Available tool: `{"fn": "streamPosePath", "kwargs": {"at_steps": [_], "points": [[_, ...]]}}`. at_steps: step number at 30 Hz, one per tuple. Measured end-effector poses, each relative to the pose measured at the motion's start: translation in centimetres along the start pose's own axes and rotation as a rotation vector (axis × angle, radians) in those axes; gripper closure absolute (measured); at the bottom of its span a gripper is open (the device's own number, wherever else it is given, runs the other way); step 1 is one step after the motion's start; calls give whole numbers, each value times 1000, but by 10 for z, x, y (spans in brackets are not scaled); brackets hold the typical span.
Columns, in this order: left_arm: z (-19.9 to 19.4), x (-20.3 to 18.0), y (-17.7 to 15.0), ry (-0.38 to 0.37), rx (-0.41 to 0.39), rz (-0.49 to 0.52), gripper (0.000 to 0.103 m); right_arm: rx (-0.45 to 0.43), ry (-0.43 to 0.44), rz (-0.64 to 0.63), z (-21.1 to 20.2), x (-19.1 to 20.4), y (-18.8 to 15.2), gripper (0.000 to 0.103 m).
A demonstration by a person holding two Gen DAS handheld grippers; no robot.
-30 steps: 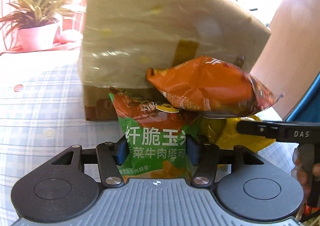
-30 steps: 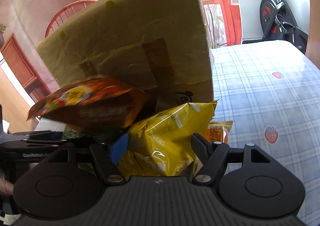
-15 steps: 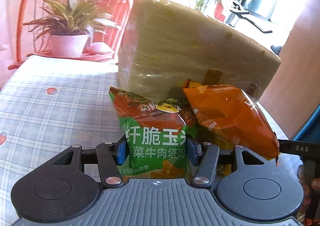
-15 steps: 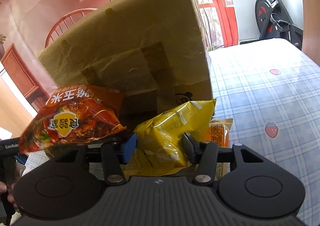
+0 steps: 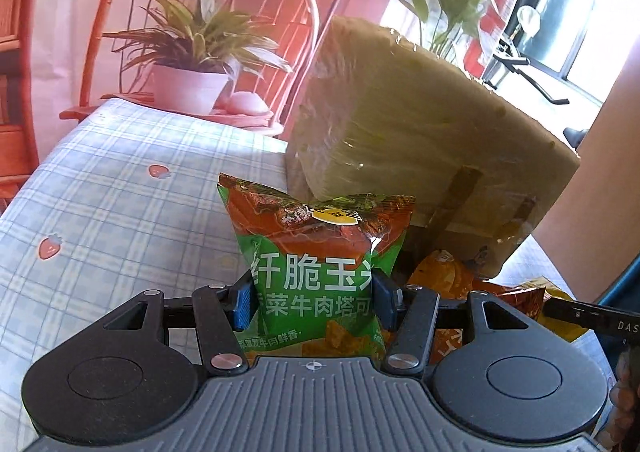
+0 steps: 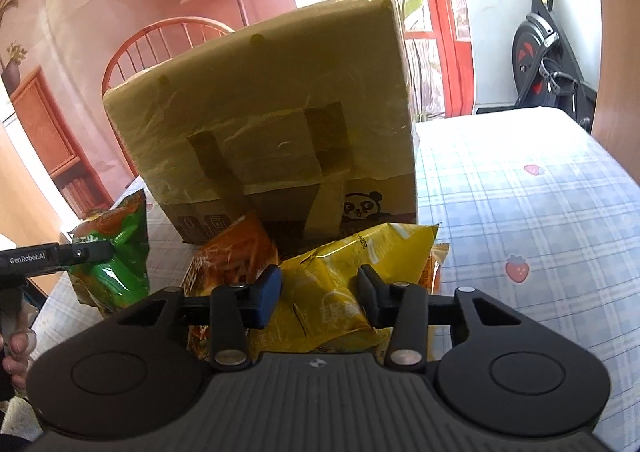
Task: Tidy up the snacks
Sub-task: 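Grasp a green corn-chip bag with the left gripper while the right reaches for a yellow bag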
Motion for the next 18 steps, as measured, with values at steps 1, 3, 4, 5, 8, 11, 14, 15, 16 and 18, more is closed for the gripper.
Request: {"fn": "streamPosePath", "kwargs": {"at_steps": [1,3,4,5,8,11,14,15,16,18], "points": [[-2,2,0,-1,-4,-6,43,-2,-2,-2,-2,0,0,60],[-5,3,0,-8,-12,-18,43,-13,-13,-9,-8,-1,1,61],[-8,4,1,-13,-17,-22,43,-18,-18,-13,-11,0,2,62],[-10,3,2,-17,-23,-25,43,-26,-22,-14,-14,0,3,63],[-16,-1,6,-33,-46,-26,43,-56,-29,-11,-25,-1,9,66],[-24,-3,10,-52,-68,-30,43,-84,-27,-20,-36,0,17,80],[-30,-7,14,-71,-89,-27,43,-109,-27,-33,-46,2,25,84],[-30,-8,15,-76,-93,-25,43,-114,-20,-36,-48,3,27,84],[-31,-9,15,-78,-94,-23,43,-111,-14,-36,-48,3,27,84],[-31,-11,14,-81,-92,-20,43,-81,-15,-35,-44,2,23,84]]}}
Point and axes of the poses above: each gripper's, at about its wrist camera, not at the fingertips, and z roughly the way its jaws point, x to its left, y to its top, the point moved 7 cm from there along z, roughly the way its jaws point, and after that the axes turned 14 degrees about y, right-handed, at the moved point
